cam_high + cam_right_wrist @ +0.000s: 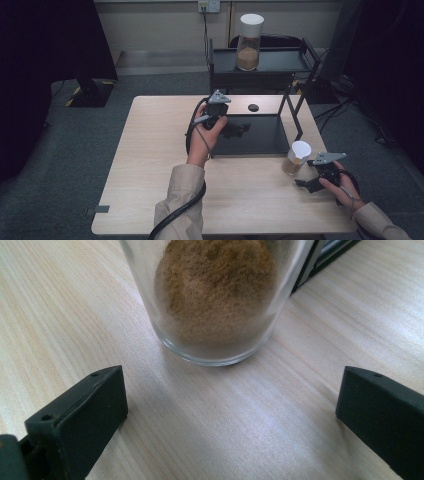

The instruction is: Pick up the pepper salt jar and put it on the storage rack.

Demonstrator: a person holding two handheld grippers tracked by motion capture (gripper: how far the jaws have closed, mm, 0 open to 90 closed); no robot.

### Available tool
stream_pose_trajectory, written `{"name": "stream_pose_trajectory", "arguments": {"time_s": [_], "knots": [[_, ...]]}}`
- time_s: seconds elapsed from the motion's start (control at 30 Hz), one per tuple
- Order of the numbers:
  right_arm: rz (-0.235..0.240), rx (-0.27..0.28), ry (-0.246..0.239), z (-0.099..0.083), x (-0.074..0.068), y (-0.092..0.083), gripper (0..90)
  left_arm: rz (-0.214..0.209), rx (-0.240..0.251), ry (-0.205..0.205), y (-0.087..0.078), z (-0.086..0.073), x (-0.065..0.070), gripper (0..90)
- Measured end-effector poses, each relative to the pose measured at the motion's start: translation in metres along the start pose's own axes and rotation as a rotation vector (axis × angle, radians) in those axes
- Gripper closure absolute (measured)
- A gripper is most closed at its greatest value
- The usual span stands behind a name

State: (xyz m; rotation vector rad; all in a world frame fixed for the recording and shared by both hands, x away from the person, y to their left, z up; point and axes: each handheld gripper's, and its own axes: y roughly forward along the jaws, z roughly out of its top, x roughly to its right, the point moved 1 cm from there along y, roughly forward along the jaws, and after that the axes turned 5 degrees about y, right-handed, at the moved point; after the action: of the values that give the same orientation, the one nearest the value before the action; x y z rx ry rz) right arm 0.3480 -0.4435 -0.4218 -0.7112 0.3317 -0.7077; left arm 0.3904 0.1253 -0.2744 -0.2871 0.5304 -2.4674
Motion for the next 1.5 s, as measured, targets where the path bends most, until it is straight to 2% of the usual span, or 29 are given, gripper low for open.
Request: {"name": "stream_pose_trajectory", "arguments": {"time_s": [0.2,0.5,0.8,1.07,1.27,1.5], "knots": [[0.000,0.000,0.000,0.000,0.000,0.000,0.0,-0.004,-0.014,-0.013,0.004,-0.014,0.001,0.7],[0.000,-0.001,0.002,0.000,0.000,0.000,0.0,-0.010,-0.026,-0.011,0.005,-0.033,0.002,0.7],[0.000,-0.002,0.000,0.000,0.000,0.000,0.0,-0.013,-0.029,-0.038,0.001,-0.063,0.003,0.7],[0.000,-0.002,0.000,0.000,0.000,0.000,0.0,-0.006,-0.028,-0.077,-0.004,-0.091,0.003,0.7],[0.000,-0.002,0.000,0.000,0.000,0.000,0.0,0.020,-0.050,-0.088,-0.009,-0.108,0.005,0.8],[0.001,-0.002,0.000,0.000,0.000,0.000,0.0,0.030,-0.062,-0.105,-0.012,-0.126,0.007,0.8]]}}
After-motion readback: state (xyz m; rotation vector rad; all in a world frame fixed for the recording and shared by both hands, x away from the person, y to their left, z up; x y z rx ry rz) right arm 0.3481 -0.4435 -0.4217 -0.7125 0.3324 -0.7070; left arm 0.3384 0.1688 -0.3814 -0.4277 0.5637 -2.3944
